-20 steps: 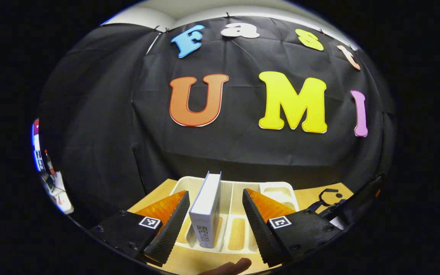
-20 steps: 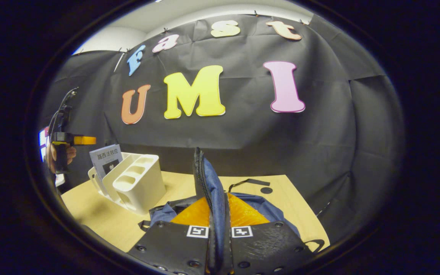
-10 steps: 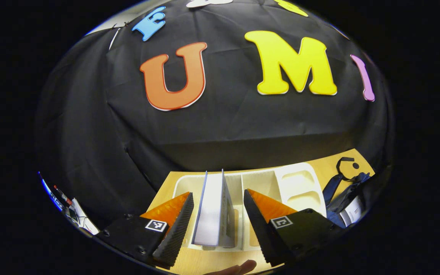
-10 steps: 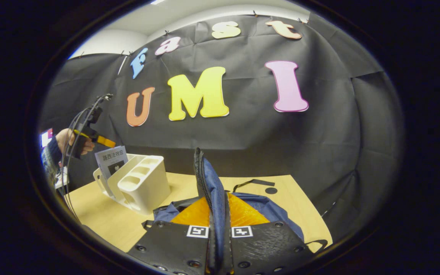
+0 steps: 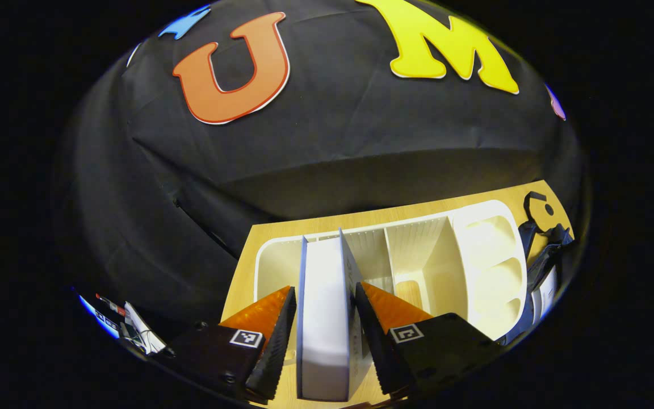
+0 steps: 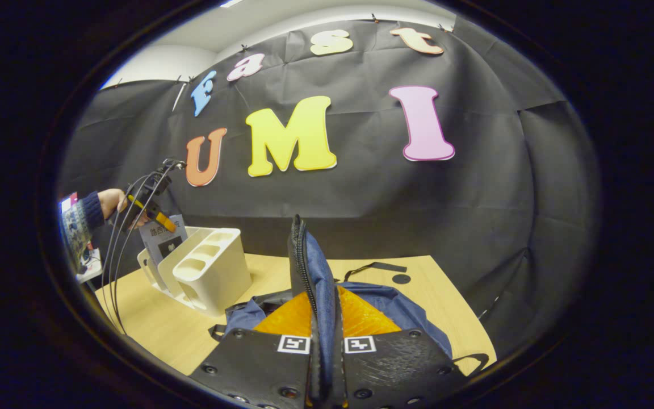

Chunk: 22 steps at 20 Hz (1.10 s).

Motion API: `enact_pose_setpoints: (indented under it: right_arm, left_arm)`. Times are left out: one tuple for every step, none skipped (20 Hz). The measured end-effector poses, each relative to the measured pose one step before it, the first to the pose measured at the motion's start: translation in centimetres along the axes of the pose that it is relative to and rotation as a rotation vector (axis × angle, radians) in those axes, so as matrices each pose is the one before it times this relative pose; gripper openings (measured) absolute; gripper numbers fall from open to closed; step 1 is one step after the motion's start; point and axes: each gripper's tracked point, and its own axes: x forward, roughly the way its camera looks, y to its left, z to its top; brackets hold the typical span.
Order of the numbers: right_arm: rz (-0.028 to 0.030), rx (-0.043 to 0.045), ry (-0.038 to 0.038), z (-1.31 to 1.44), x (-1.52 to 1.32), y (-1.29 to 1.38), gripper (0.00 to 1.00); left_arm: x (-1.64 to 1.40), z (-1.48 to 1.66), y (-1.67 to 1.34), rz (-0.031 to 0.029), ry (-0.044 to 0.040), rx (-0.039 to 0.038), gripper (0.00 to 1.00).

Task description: Open the schoolbag, grab two books from the bookshelf and put them into the schoolbag.

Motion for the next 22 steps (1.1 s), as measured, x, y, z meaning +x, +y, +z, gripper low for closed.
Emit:
enact_pose_setpoints:
  right_arm:
    - [0.00039, 0.00091, 0.00001, -0.027, -0.035, 0.060, 0.07]
    - [-0.00279, -0.00067, 0.00329, -0.143, -0.039, -0.014, 0.07]
    - [-0.00708, -0.00388, 0.00102, -0.046, -0.019, -0.165, 0.07]
    - [-0.00226, -0.00486, 0.00134, -0.005, -0.008, -0.057, 0.07]
    - [0.00074, -0.00194, -0.00006, -0.045, -0.051, 0.148, 0.07]
    - [0.00066, -0.00056, -0.00055, 0.031, 0.027, 0.037, 0.07]
    - [-0.00062, 0.00005, 0.00131, -0.036, 0.011, 0.042, 0.07]
    - [-0.00083, 0.00279, 0.00118, 0.030, 0.045, 0.013, 0.07]
    - [0.00151, 0.00180, 0.00235, -0.115, 0.012, 0.116, 0.07]
    - [-0.00019, -0.00310, 0.00093, -0.008, -0.018, 0.032, 0.07]
    - [-0.00174, -0.00069, 0.00043, -0.015, -0.008, -0.077, 0.07]
    - [0.00227, 0.00189, 0.00166, 0.029, -0.034, 0.083, 0.07]
    - [0.00063, 0.00082, 0.00133, -0.073, 0.046, 0.025, 0.07]
    - [-0.00057, 0.00286, 0.00155, -0.107, 0.052, -0.074, 0.07]
    - [0.00173, 0.00314, 0.00183, -0.046, 0.122, 0.124, 0.07]
    - [0.00191, 0.00308, 0.00034, 0.067, 0.001, 0.084, 0.07]
    - [0.00116, 0.00248, 0.00282, -0.236, 0.029, 0.017, 0.07]
    - [0.00080, 0.00304, 0.00053, 0.068, 0.084, 0.070, 0.07]
    - [0.00090, 0.00301, 0.00406, -0.165, 0.067, 0.064, 0.07]
    - [0.00348, 0.00145, -0.00182, 0.056, 0.039, 0.104, 0.07]
    - [0.00228, 0.00187, 0.00114, -0.120, 0.065, 0.041, 0.07]
    - [0.00023, 0.00400, -0.00117, -0.059, 0.090, -0.021, 0.07]
  left_arm:
    - [0.063, -0.309, -0.430, -0.00728, 0.01151, 0.00068, 0.62]
    - [0.072, 0.150, -0.301, -0.01873, -0.00055, -0.00435, 0.63]
    - [0.048, -0.054, 0.052, -0.02283, 0.01064, -0.00811, 0.61]
    - [-0.109, -0.464, -0.750, -0.03849, 0.02367, -0.00999, 0.59]
    - [-0.333, -0.462, -0.929, -0.02516, 0.01398, -0.01387, 0.55]
    - [-0.177, -0.387, -0.703, -0.00744, 0.01716, -0.00969, 0.57]
    - [0.013, -0.218, -0.035, 0.00065, 0.00946, -0.00065, 0.48]
    - [-0.057, 0.018, -0.309, -0.00225, 0.00316, -0.00203, 0.48]
    - [-0.205, -0.203, -0.074, 0.00263, 0.00788, -0.00556, 0.46]
    - [-0.287, -0.169, -0.245, -0.00276, 0.00477, -0.00882, 0.46]
    - [-0.246, -0.228, -0.227, -0.00142, 0.00799, -0.01087, 0.45]
    - [-0.268, -0.358, -0.042, 0.00357, 0.01368, -0.01025, 0.44]
    - [-0.378, -0.368, 0.075, -0.00083, 0.00602, -0.01244, 0.47]
    - [-0.485, -0.241, 0.178, 0.00398, 0.00080, -0.01266, 0.47]
    - [-0.597, -0.045, 0.494, 0.00778, -0.00928, -0.01468, 0.46]
    - [-0.609, -0.144, 0.484, 0.01045, -0.00405, -0.02335, 0.47]
    - [-0.689, -0.001, 0.538, 0.01565, -0.01819, -0.04071, 0.46]
    - [-0.836, -0.152, 0.014, -0.00578, -0.01269, -0.02670, 0.43]
    - [-1.077, -0.340, 0.411, -0.00085, -0.01428, -0.03083, 0.46]
    - [-0.844, -0.214, 0.066, -0.01210, -0.01158, -0.01943, 0.43]
    - [-0.867, -0.406, 0.153, -0.01181, -0.01139, -0.02270, 0.43]
    - [-0.957, -0.320, 0.204, -0.01077, -0.01236, -0.02385, 0.46]
